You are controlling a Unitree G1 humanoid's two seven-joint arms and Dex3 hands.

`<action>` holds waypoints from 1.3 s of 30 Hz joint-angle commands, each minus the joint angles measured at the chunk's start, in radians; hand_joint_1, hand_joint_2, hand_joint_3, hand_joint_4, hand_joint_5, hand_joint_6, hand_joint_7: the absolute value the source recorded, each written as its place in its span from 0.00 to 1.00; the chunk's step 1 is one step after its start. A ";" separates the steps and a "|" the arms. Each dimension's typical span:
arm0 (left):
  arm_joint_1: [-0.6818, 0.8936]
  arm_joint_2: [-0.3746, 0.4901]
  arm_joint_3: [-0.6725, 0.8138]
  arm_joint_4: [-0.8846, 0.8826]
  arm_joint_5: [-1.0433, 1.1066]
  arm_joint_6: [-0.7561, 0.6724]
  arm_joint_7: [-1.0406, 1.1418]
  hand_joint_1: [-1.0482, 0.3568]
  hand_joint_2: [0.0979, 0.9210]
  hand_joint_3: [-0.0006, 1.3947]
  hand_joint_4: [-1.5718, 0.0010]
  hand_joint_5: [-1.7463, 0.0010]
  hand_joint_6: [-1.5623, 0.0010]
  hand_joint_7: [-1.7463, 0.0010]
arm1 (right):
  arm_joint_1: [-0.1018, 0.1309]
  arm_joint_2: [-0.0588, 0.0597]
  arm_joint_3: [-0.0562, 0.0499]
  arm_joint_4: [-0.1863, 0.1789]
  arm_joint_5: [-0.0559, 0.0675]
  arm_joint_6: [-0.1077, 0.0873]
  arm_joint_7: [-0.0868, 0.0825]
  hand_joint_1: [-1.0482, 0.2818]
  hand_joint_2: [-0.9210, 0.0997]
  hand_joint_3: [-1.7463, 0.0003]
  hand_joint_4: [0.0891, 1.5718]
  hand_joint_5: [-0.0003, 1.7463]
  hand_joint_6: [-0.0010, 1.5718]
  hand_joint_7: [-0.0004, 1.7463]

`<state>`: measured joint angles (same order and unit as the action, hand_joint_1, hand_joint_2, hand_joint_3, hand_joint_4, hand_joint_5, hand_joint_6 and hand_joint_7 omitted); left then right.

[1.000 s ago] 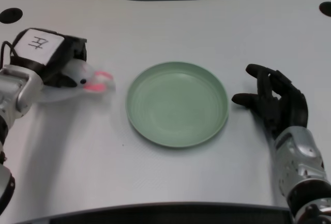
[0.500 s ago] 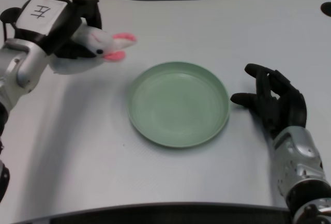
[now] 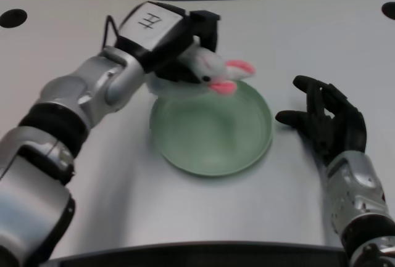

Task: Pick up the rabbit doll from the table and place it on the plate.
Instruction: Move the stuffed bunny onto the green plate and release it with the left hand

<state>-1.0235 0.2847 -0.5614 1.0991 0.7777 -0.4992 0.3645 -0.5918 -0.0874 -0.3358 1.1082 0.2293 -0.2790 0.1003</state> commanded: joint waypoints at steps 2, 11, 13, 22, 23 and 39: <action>-0.045 -0.049 -0.035 0.028 0.033 0.023 0.007 0.63 0.95 0.06 0.35 0.00 0.53 0.00 | -0.003 0.002 -0.007 0.001 0.017 0.009 0.013 0.50 0.00 0.77 0.41 0.67 0.40 0.44; -0.049 -0.118 -0.070 0.064 0.046 0.008 -0.019 0.57 0.94 0.03 0.36 0.00 0.48 0.32 | 0.001 0.007 0.000 0.003 0.011 0.000 0.007 0.50 0.00 0.77 0.40 0.68 0.41 0.45; -0.043 -0.120 -0.074 0.071 0.046 0.007 -0.019 0.58 0.94 0.03 0.37 0.00 0.48 0.34 | 0.000 0.007 0.000 0.003 0.012 0.000 0.006 0.50 0.00 0.78 0.41 0.68 0.42 0.45; -0.039 -0.108 -0.074 0.078 0.028 0.022 -0.189 0.38 0.91 0.00 0.50 0.07 0.60 0.15 | 0.001 0.001 0.002 0.001 0.011 0.004 0.009 0.49 0.00 0.77 0.41 0.68 0.41 0.45; -0.039 -0.105 -0.072 0.075 0.026 0.027 -0.215 0.32 0.92 0.00 0.56 0.20 0.59 0.33 | 0.001 0.001 0.003 -0.001 0.010 0.006 0.006 0.50 0.00 0.77 0.41 0.68 0.41 0.45; -0.036 -0.035 -0.070 -0.063 0.037 0.102 -0.359 0.00 1.00 0.17 1.00 1.00 1.00 1.00 | -0.002 -0.001 -0.002 0.011 0.015 -0.002 0.019 0.50 0.00 0.77 0.41 0.67 0.42 0.44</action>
<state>-1.0575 0.2294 -0.6380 1.0522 0.8186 -0.3920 -0.0017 -0.5919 -0.0879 -0.3334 1.1129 0.2382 -0.2788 0.1155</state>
